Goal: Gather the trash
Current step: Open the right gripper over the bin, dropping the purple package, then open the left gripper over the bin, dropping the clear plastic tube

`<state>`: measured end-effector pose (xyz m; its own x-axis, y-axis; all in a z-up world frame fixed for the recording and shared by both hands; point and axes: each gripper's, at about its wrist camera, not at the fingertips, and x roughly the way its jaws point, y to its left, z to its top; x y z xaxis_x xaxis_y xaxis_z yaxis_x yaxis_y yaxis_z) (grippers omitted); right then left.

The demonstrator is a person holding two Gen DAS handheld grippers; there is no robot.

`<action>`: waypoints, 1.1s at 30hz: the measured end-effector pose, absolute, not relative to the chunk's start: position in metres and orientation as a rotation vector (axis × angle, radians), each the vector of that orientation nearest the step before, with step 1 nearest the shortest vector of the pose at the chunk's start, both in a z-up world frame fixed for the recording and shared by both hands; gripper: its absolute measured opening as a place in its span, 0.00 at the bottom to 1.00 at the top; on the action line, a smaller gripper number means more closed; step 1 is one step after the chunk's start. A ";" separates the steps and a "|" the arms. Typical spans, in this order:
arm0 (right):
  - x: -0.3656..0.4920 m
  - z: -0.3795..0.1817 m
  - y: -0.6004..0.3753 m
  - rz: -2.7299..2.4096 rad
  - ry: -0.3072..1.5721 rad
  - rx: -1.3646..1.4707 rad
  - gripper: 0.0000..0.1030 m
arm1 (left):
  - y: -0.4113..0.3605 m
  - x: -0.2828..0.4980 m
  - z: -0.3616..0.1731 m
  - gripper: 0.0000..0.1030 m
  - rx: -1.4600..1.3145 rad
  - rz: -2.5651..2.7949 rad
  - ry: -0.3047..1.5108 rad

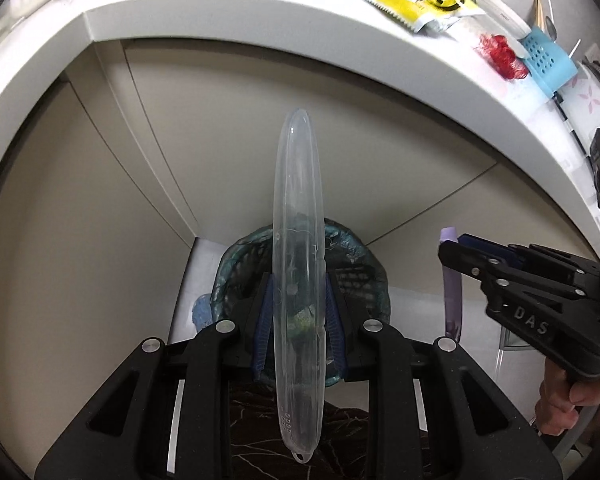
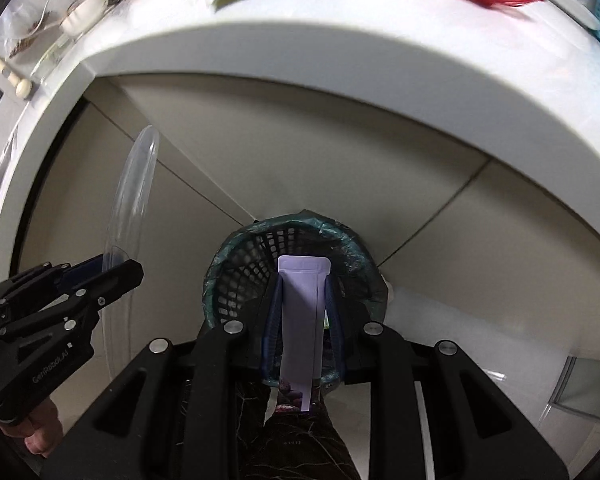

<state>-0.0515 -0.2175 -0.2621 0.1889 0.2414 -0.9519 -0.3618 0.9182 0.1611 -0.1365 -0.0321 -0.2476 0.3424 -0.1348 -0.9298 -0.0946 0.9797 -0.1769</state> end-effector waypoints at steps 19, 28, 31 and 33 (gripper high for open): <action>-0.055 -0.261 -0.247 0.347 1.228 -0.058 0.78 | -0.042 -0.127 -0.284 0.24 -0.173 -0.044 1.264; -0.058 -0.260 -0.276 0.271 1.220 -0.024 0.83 | -0.070 -0.120 -0.298 0.25 -0.127 -0.103 1.255; -0.059 -0.256 -0.284 0.261 1.222 -0.020 0.83 | -0.076 -0.119 -0.299 0.30 -0.122 -0.113 1.246; -0.060 -0.255 -0.287 0.256 1.222 -0.022 0.83 | -0.080 -0.118 -0.297 0.36 -0.125 -0.119 1.236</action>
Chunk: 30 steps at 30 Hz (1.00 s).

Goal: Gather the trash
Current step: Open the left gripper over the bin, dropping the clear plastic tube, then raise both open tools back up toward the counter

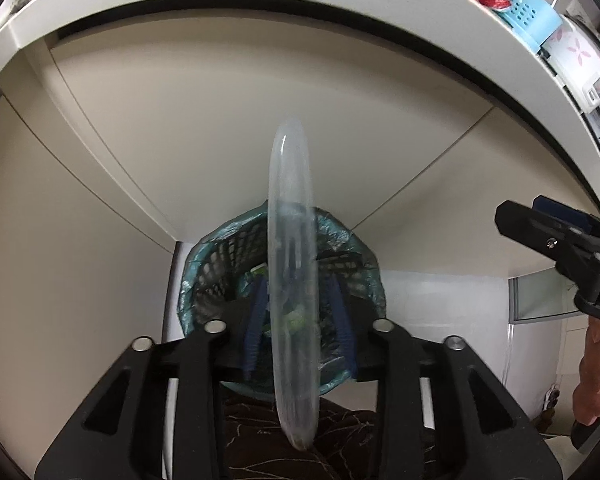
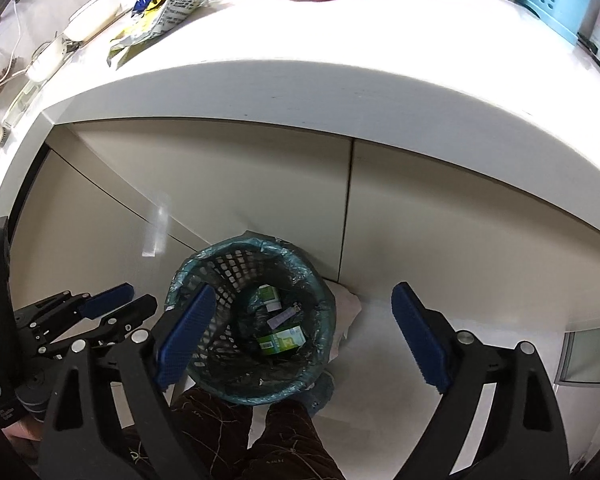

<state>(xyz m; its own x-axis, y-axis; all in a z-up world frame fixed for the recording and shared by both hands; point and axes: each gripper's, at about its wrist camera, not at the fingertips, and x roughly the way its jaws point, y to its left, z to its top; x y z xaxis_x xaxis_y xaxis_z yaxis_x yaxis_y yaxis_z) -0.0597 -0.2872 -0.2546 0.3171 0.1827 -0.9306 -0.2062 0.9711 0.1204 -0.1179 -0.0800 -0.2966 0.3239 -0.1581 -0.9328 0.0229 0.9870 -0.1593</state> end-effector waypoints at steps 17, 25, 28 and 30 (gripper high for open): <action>-0.047 -0.180 -0.288 0.229 1.129 -0.039 0.91 | -0.048 -0.118 -0.203 0.94 -0.131 0.019 1.110; -0.035 -0.133 -0.281 0.253 1.089 -0.024 0.92 | -0.028 -0.107 -0.151 0.94 -0.167 0.034 1.075; -0.029 -0.120 -0.279 0.228 1.086 -0.013 0.92 | -0.024 -0.098 -0.135 0.94 -0.177 0.035 1.092; -0.025 -0.110 -0.279 0.211 1.080 -0.011 0.92 | -0.022 -0.095 -0.123 0.94 -0.182 0.027 1.075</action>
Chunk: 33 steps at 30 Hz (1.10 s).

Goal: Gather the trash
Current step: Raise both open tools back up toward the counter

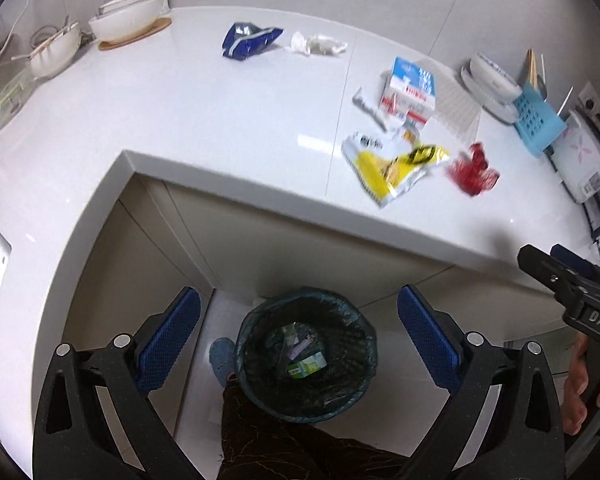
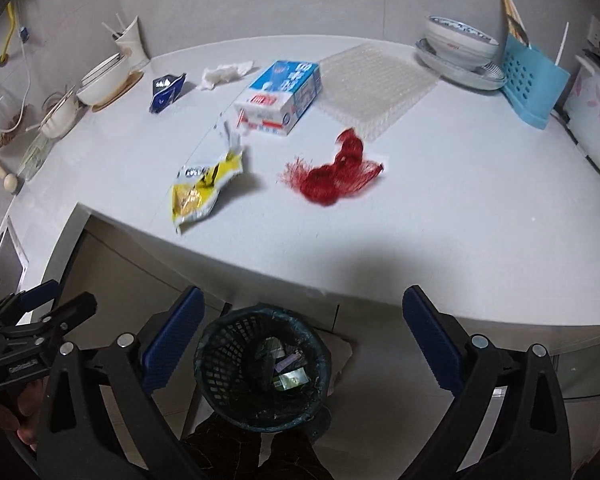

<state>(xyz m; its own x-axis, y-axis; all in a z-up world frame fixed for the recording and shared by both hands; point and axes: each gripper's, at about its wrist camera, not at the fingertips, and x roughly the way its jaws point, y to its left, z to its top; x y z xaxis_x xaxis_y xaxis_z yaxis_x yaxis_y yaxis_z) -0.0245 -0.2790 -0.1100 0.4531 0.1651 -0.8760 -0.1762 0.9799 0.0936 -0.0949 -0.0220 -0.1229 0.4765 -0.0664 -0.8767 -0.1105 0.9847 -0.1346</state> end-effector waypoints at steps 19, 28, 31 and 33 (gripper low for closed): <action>0.026 -0.047 -0.261 0.180 0.995 -0.023 0.92 | -0.002 -0.040 -0.060 0.93 -0.160 0.027 1.019; 0.059 -0.035 -0.249 0.156 0.995 -0.024 0.92 | 0.008 -0.007 -0.044 0.93 -0.144 0.009 1.006; 0.072 -0.031 -0.245 0.142 1.001 -0.018 0.92 | 0.015 0.007 -0.041 0.93 -0.143 0.005 1.004; 0.081 -0.030 -0.242 0.125 1.003 -0.022 0.92 | 0.021 0.016 -0.039 0.93 -0.144 0.003 1.002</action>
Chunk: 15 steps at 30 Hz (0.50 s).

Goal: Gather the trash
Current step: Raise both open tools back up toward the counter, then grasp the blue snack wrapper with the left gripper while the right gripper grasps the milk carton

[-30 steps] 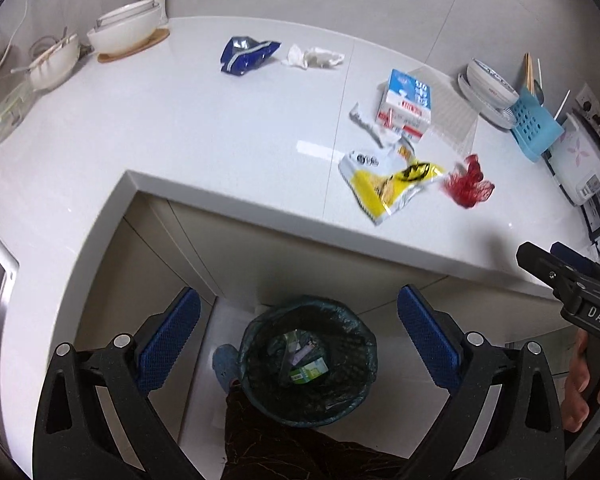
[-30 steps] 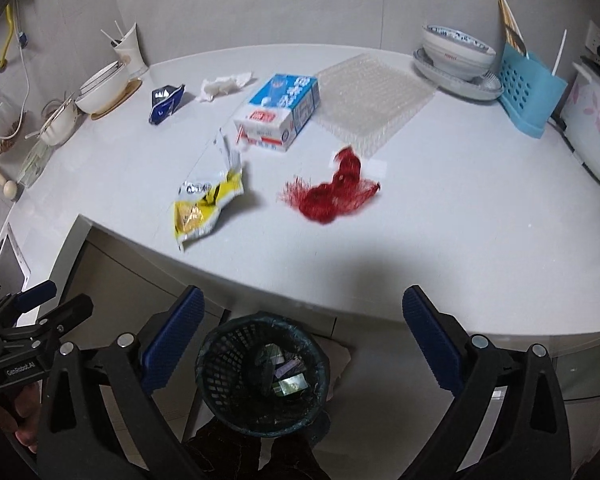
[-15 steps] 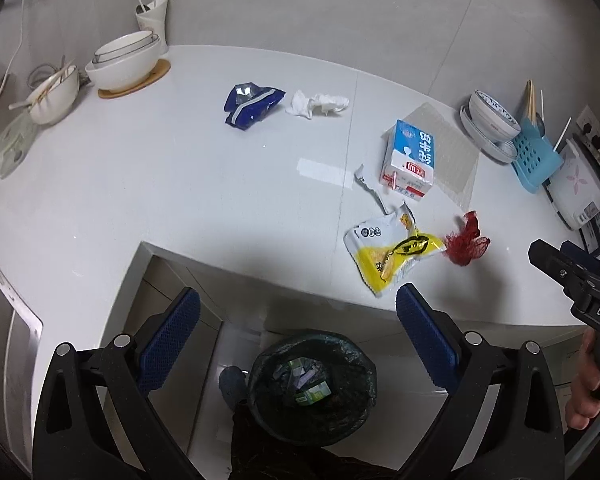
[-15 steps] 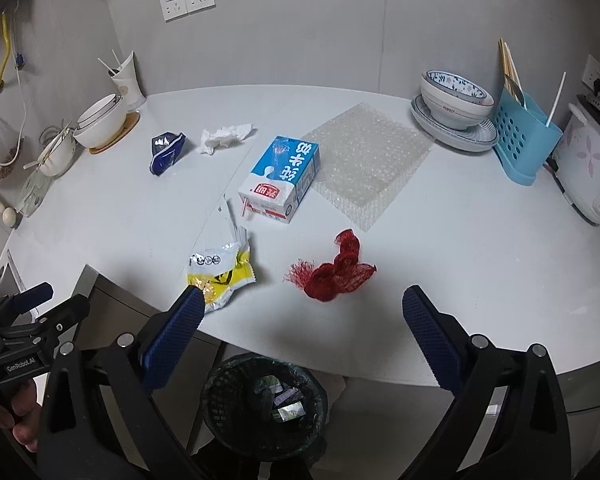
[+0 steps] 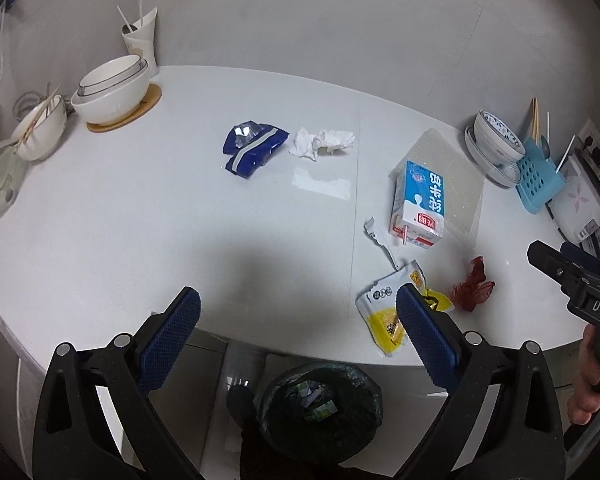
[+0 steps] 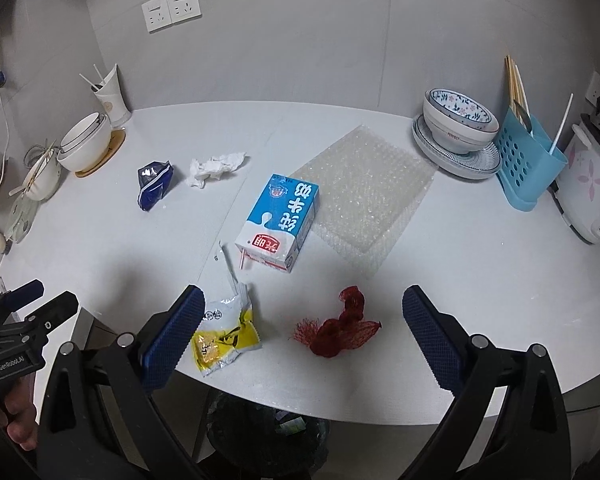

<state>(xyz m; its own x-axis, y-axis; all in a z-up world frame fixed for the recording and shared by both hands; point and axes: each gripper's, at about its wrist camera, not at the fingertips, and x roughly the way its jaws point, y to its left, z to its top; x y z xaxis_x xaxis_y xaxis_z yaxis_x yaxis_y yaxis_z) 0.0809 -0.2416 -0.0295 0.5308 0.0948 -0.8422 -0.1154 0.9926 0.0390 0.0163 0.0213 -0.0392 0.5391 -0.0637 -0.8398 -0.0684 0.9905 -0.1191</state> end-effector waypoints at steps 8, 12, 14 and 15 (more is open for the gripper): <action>0.115 -0.033 -0.226 0.093 1.042 -0.018 0.92 | 0.054 0.062 -0.046 0.93 -0.153 0.013 1.016; 0.136 -0.046 -0.217 0.069 1.079 -0.004 0.92 | 0.069 0.088 -0.056 0.93 -0.145 0.016 1.029; 0.147 -0.054 -0.214 0.054 1.101 0.004 0.92 | 0.075 0.103 -0.062 0.93 -0.128 0.015 1.035; 0.152 -0.059 -0.211 0.046 1.113 0.007 0.92 | 0.078 0.112 -0.065 0.93 -0.120 0.014 1.036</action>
<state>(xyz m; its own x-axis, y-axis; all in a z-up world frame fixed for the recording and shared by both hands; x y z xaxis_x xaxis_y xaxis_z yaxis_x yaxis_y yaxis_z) 0.1523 -0.2112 -0.0587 0.4415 0.0404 -0.8964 -0.0337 0.9990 0.0285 0.1118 0.0778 -0.0650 0.5100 -0.0452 -0.8590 -0.0682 0.9934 -0.0927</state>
